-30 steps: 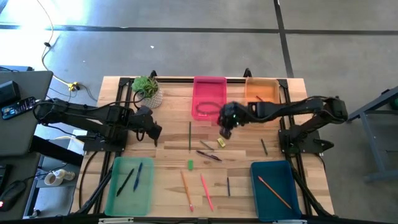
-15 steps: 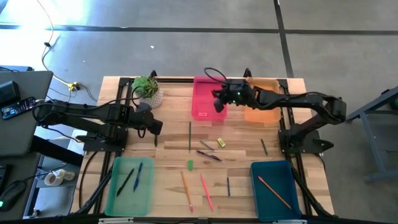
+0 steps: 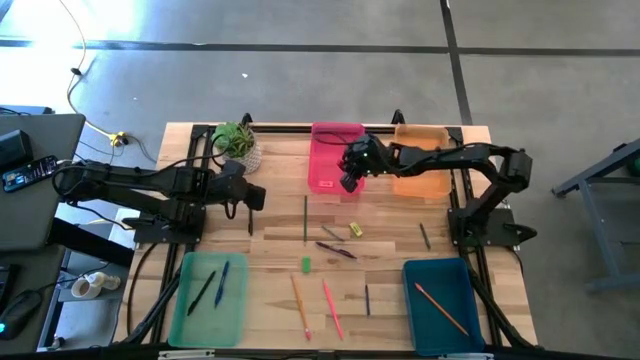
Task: Sort crayons/erasers/pens/pencils in bins
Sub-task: Put the red eraser into the pink bin, then put the green color pencil into the blue bin
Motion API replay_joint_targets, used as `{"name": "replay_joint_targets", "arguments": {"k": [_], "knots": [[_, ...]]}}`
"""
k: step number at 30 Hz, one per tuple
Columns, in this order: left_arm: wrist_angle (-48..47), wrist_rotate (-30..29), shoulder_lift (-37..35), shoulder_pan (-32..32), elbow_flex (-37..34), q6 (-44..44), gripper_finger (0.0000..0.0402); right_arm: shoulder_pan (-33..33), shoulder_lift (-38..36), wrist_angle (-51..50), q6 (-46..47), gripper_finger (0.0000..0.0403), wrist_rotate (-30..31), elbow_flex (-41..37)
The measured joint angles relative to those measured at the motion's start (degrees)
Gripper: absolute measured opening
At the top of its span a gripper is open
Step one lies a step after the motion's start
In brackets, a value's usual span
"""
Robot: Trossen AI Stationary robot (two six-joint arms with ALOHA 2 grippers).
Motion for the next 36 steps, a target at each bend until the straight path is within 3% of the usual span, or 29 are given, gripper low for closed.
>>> {"name": "replay_joint_targets", "arguments": {"k": [10,16,22,28,36], "knots": [[9.1,0.9,0.0,0.0,0.6,3.5,0.0090,0.0,3.6,-3.9,0.2,0.0044,-0.5,0.0],[9.0,2.3,0.0,0.0,3.0,4.6,0.0090,0.0,4.0,-5.1,0.4,0.0049,-0.5,0.0],[9.0,4.1,0.3,0.0,4.2,4.9,0.0090,0.0,4.0,-5.1,3.5,0.0084,-0.5,0.0],[8.9,8.9,1.7,0.0,4.3,5.1,0.0090,0.0,3.9,-5.3,7.0,0.0117,-0.6,0.0],[6.4,13.7,6.3,-0.1,7.5,8.7,0.0090,0.0,-0.3,-7.4,9.5,0.0124,-0.5,0.0]]}}
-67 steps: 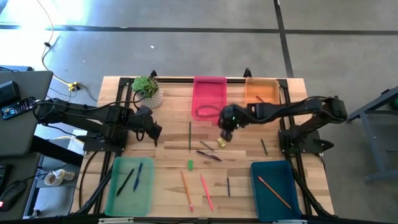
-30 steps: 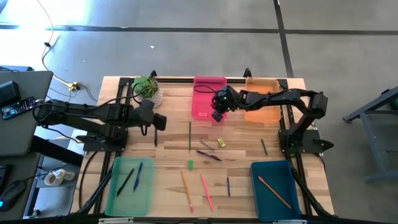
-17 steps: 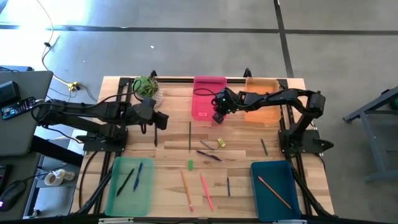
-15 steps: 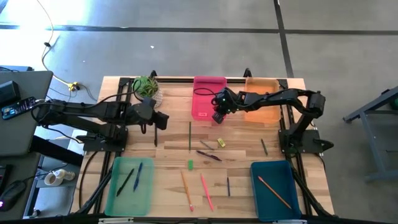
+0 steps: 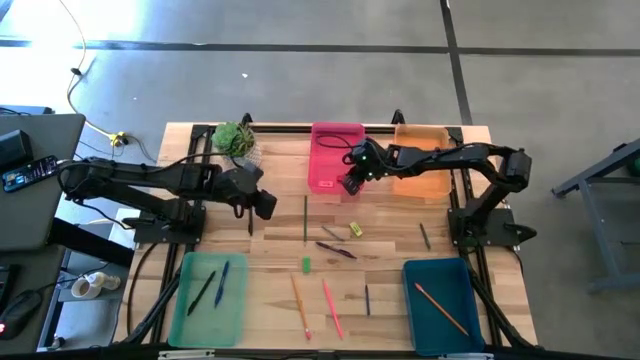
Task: Sort crayons/erasers/pens/pencils in bins
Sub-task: Put the green color pencil into the blue bin
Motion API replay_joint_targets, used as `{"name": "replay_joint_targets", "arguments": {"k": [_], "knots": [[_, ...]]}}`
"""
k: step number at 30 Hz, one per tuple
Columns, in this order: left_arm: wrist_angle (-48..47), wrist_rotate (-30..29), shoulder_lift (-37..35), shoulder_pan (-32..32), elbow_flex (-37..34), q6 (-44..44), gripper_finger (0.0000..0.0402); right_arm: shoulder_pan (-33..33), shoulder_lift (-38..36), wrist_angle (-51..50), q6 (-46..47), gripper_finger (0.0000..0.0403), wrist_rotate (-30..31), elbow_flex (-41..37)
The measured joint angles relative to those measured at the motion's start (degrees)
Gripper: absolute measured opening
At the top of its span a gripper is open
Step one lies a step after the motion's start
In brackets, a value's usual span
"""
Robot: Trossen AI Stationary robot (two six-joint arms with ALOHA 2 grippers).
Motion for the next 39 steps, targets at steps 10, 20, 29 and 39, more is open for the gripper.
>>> {"name": "replay_joint_targets", "arguments": {"k": [10,20,29,39], "knots": [[-4.3,0.0,7.8,-1.0,6.8,1.5,0.0090,3.1,-7.4,-5.2,4.7,0.0124,2.2,0.0],[-2.2,0.2,17.8,-1.7,8.2,-4.1,0.0090,5.4,-14.1,-12.0,5.5,0.0124,7.5,0.0],[5.9,-0.9,25.5,-4.0,8.2,-12.9,0.0090,4.9,-18.9,-18.5,3.9,0.0123,8.4,0.0],[9.9,-2.3,33.2,-4.8,8.1,-19.3,0.0090,4.9,-20.0,-19.7,1.1,0.0123,8.3,0.0]]}}
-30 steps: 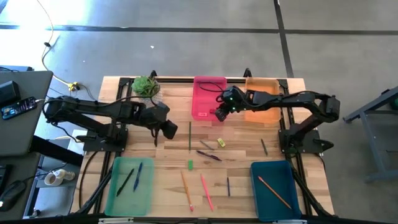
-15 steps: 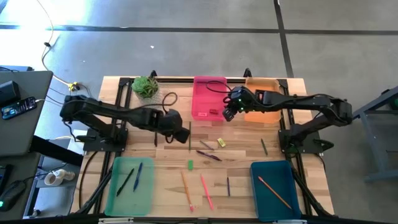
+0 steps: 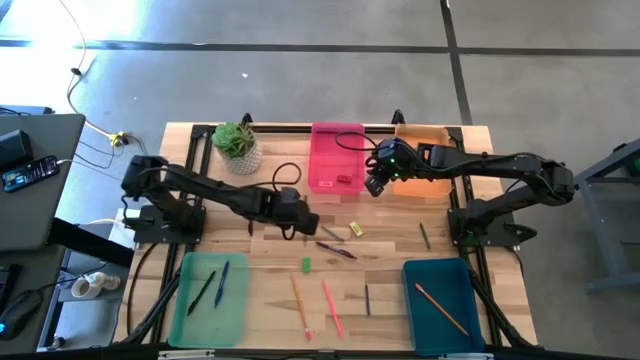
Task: Sort crayons/erasers/pens/pencils in bins
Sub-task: Put the green color pencil into the blue bin
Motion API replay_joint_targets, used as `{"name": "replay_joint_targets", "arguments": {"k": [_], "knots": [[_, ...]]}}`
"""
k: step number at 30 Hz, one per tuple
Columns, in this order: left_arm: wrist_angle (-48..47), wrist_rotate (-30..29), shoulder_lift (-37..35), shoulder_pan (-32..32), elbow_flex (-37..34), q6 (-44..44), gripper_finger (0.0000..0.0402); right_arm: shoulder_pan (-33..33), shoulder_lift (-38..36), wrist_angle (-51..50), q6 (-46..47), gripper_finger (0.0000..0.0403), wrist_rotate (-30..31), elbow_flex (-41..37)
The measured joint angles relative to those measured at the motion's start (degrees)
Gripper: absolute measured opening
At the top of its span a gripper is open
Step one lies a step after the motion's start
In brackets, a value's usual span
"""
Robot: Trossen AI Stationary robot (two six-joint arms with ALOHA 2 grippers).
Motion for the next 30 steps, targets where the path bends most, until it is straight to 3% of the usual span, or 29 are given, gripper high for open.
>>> {"name": "replay_joint_targets", "arguments": {"k": [12,30], "knots": [[1.8,-4.6,4.7,-0.3,0.0,-0.5,0.0090,0.0,0.0,0.0,-0.2,0.0123,-0.1,0.0],[6.1,-5.4,10.9,-0.2,0.0,0.5,0.0090,0.0,0.0,-0.4,-0.2,0.0123,-0.1,0.0]]}}
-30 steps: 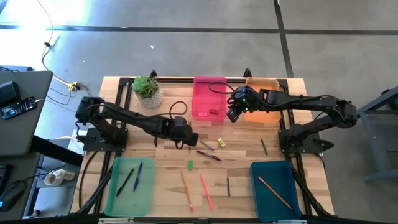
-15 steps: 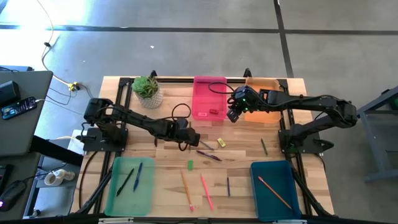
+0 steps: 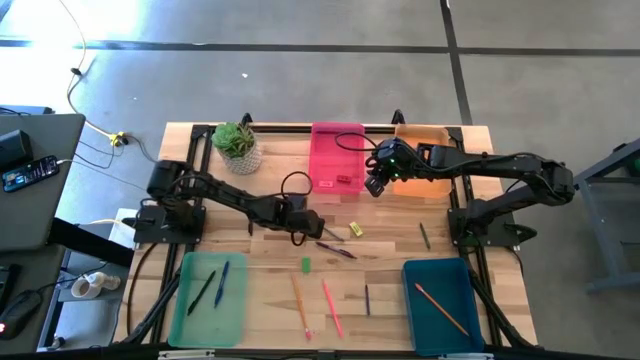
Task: Sort crayons/erasers/pens/pencils in bins
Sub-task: Put the green color pencil into the blue bin
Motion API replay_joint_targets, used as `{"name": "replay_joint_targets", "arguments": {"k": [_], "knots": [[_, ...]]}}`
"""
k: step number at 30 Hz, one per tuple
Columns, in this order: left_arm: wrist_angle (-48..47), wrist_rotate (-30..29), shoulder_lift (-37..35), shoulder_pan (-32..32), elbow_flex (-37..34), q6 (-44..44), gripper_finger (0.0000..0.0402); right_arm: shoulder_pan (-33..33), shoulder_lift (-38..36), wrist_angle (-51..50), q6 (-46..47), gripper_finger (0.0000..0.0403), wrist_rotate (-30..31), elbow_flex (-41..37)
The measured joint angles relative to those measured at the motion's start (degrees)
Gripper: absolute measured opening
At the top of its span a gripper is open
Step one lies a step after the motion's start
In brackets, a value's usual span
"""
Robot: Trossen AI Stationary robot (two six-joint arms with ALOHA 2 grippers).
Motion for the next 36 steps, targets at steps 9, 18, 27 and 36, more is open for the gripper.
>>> {"name": "replay_joint_targets", "arguments": {"k": [9,18,27,36], "knots": [[-0.3,-1.0,0.7,0.0,0.1,3.3,0.0090,0.0,0.0,-0.2,0.0,0.0123,0.0,0.0],[-4.8,-0.1,0.6,1.3,0.2,10.2,0.0058,0.0,0.0,-0.2,-0.6,0.0123,0.0,0.0],[-6.1,3.5,0.5,1.6,0.2,20.5,0.0013,0.0,0.0,-0.2,-1.5,0.0123,0.0,0.0],[-7.3,5.6,0.6,1.6,0.2,30.4,0.0011,0.0,0.0,-0.2,-1.5,0.0123,0.0,0.0]]}}
